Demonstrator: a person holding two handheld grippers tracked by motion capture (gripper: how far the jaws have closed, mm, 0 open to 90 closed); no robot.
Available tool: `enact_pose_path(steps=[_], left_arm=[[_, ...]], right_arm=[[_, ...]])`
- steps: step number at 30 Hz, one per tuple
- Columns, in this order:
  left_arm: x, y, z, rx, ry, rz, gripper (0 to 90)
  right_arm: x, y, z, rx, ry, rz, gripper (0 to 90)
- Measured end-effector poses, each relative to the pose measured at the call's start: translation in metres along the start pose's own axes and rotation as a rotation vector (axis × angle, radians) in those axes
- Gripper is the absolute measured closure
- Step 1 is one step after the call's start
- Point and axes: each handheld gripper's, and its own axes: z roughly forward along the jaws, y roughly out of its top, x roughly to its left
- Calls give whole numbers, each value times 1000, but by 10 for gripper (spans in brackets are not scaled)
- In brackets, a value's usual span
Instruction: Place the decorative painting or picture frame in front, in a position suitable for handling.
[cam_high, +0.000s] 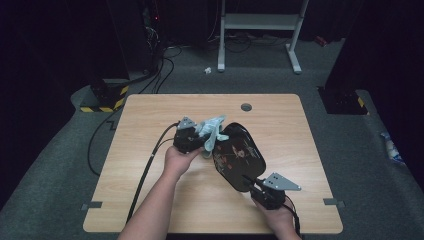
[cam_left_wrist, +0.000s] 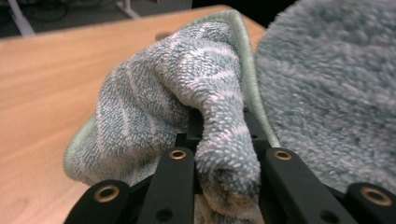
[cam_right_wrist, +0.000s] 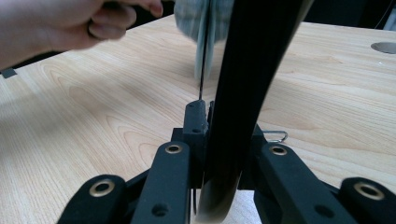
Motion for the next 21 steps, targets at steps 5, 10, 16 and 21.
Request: enact_pose_path(steps=[5,10,16,21], left_arm=[[2,-19,9,52,-8,-8,790],[-2,-40,22,136,-10,31,792],[-19,-58,25,192,26,172,802],[-37,-65,18,214,60,292,799]], right_arm=[[0,0,0,-2,-3,5,789],[0,0,0,-5,-6,5,790],[-1,-1,-2,-13,-8,12,794],[-1,-1,-2,-12,-20,14,799]])
